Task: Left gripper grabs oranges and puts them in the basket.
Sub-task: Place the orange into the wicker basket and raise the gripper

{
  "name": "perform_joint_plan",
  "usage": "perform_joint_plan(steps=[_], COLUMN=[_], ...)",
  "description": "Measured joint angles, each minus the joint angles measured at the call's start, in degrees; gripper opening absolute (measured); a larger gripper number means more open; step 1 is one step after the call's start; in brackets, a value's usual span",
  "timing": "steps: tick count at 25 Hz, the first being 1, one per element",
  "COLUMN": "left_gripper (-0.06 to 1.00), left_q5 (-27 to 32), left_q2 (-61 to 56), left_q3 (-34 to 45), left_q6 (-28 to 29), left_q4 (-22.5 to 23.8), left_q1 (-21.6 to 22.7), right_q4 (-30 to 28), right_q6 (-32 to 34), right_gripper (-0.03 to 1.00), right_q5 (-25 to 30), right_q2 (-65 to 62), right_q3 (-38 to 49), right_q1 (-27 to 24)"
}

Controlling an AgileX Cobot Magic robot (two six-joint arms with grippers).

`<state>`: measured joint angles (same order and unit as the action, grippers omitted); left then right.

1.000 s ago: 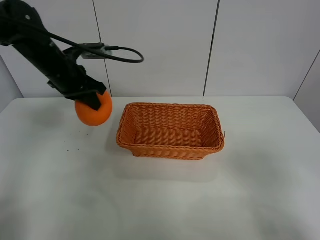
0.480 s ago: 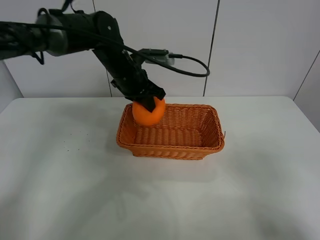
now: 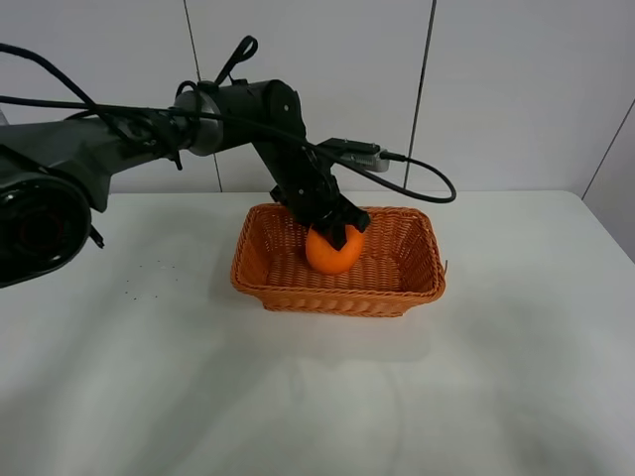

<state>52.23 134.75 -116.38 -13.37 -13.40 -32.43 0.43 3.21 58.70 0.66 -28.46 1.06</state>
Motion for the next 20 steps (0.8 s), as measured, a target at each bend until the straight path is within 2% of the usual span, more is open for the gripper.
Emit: perform_joint_plan(steps=[9,20], left_gripper=[0.25,0.25], left_q5=[-3.18,-3.27], left_q2=[0.78,0.78], left_q3=[-0.44,-0.44], left_q6=[0.16,-0.06], left_q4=[0.15,0.37], left_q1=[0.0,0.0], right_q4=[0.0,0.0], right_q6=[0.0,0.0], right_gripper=[0.69,0.69], right_q5=[0.0,0.0], right_q2=[0.0,0.0], right_q3=[0.0,0.0], right_q1=[0.0,0.0])
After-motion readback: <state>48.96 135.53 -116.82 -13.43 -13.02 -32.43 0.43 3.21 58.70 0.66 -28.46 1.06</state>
